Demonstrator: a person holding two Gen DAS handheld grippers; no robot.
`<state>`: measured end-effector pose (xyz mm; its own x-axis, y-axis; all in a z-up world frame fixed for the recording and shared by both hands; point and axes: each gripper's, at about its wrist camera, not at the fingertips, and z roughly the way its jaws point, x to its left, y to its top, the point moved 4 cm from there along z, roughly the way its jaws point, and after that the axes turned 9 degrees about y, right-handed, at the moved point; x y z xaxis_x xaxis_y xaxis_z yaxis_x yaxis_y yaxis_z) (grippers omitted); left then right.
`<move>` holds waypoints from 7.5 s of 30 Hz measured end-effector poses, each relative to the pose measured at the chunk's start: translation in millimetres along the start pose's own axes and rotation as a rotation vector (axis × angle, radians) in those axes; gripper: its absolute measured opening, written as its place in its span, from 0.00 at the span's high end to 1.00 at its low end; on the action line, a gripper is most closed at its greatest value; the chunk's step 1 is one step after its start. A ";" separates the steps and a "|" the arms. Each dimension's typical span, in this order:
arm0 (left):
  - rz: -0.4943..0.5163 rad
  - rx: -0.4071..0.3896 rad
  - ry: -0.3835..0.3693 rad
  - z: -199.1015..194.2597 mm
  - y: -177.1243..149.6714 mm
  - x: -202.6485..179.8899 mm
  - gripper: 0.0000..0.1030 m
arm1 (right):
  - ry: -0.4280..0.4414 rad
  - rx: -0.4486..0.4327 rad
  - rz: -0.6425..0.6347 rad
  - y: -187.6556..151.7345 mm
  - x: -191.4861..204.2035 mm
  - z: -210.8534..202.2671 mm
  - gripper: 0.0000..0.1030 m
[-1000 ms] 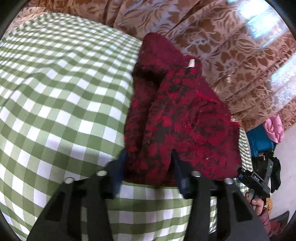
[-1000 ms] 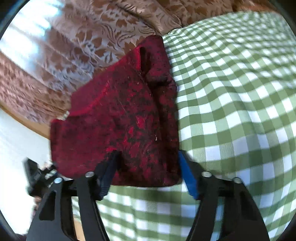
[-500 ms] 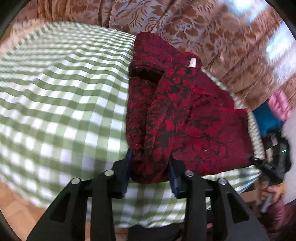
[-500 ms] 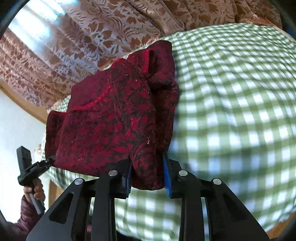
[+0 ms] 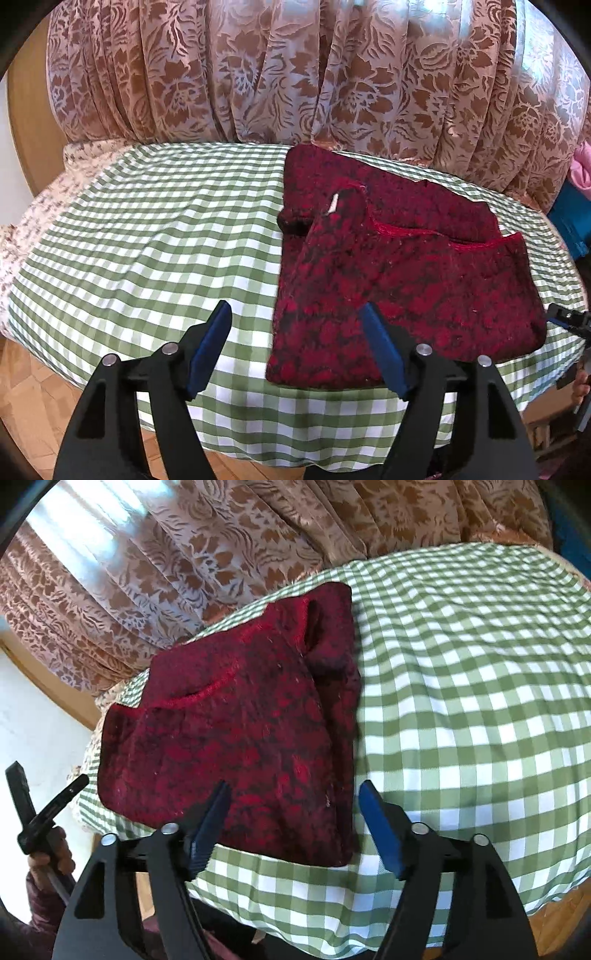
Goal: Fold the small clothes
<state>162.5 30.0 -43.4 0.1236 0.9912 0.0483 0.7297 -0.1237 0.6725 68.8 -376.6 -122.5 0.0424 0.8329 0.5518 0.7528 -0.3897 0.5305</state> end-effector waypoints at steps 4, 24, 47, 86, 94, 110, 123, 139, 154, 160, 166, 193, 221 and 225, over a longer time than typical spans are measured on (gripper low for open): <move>0.013 -0.014 0.016 -1.7 0.6 -3.6 0.28 | -0.016 -0.021 -0.024 5.7 7.1 1.3 0.25; 0.041 -0.012 0.076 23.1 17.4 -6.3 0.28 | -0.087 -0.076 -0.066 52.5 24.8 35.4 0.25; 0.115 0.003 -0.016 52.9 53.9 -25.4 0.35 | -0.101 -0.067 -0.108 78.9 22.5 56.8 0.29; -0.109 -0.129 -0.188 102.6 173.9 -15.6 0.88 | -0.146 -0.253 -0.130 212.7 53.5 58.7 0.80; -0.074 -0.007 -0.053 197.1 183.9 -36.3 0.86 | -0.305 -0.173 -0.131 245.3 22.0 143.2 0.80; -0.291 0.110 -0.231 191.6 120.2 22.8 0.34 | -0.142 -0.100 0.031 208.0 -29.4 126.7 0.28; -0.374 0.209 -0.472 156.0 22.3 13.9 0.42 | 0.107 -0.010 0.225 68.7 -30.3 70.5 0.28; -0.272 0.223 -0.433 95.7 -10.6 13.0 0.78 | 0.069 0.024 0.110 36.2 -10.4 23.1 0.72; -0.274 0.177 -0.392 44.6 -29.3 37.2 0.63 | 0.064 -0.024 0.101 11.7 -25.8 -29.4 0.40; -0.247 0.163 -0.366 61.4 0.2 17.9 0.63 | 0.026 -0.115 0.115 64.0 -33.3 -1.5 0.39; -0.169 0.148 -0.260 72.9 5.9 4.1 0.85 | -0.085 -0.053 0.068 76.5 -28.2 42.8 0.81; -0.014 -0.008 -0.028 66.9 76.8 -22.5 0.47 | -0.238 -0.184 -0.170 87.1 24.5 23.8 0.31; -0.073 0.159 -0.222 132.9 93.6 -21.2 0.81 | -0.207 -0.053 -0.205 63.6 32.1 92.6 0.20; -0.086 0.059 -0.236 111.5 100.6 -20.6 0.89 | -0.203 -0.055 -0.200 63.8 32.2 91.5 0.20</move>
<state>308.4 -8.3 -59.1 0.2077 0.9604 -0.1856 0.7812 -0.0487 0.6224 178.4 -338.6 -129.8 0.0320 0.9548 0.2955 0.7230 -0.2262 0.6527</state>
